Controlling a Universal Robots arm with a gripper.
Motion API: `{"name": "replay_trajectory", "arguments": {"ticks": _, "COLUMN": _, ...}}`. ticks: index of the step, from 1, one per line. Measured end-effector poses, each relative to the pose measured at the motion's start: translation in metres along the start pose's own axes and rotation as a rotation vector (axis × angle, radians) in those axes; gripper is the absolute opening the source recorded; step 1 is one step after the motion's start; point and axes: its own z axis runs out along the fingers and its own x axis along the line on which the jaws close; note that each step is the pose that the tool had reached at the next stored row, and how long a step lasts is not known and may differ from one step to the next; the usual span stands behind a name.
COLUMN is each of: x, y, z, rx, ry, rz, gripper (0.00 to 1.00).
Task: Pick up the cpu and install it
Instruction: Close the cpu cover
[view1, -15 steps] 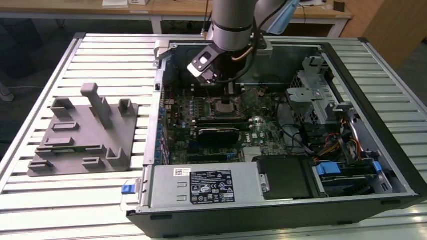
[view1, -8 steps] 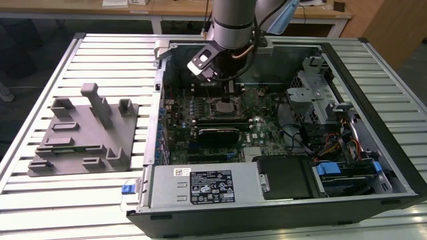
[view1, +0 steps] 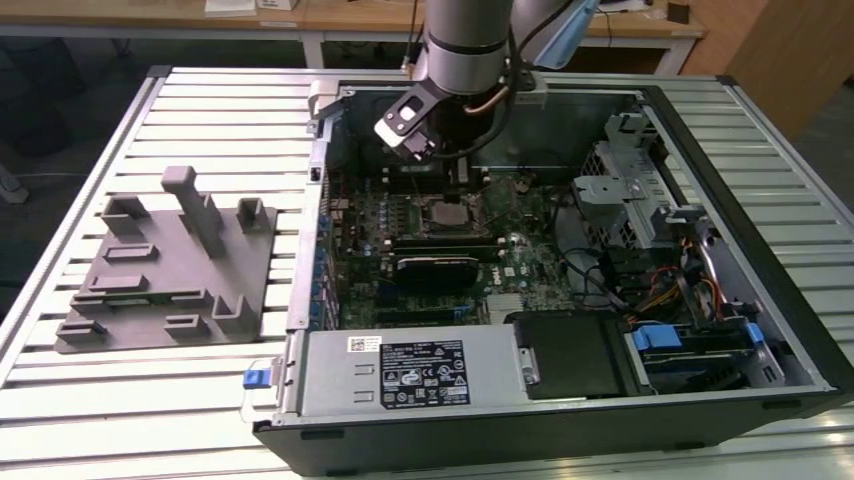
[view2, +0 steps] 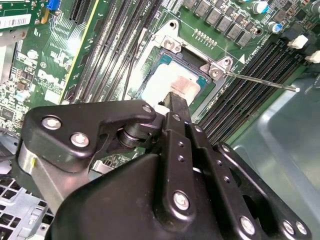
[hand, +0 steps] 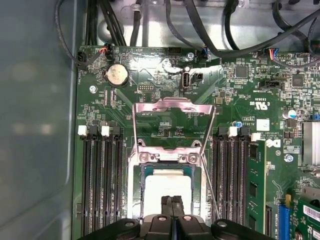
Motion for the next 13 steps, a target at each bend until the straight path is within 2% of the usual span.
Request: {"name": "replay_trajectory", "arguments": {"ticks": 13, "x": -0.0003, "y": 0.0003, "z": -0.0120, "rx": 0.0003, "ry": -0.0004, "rz": 0.000, "gripper": 0.11}}
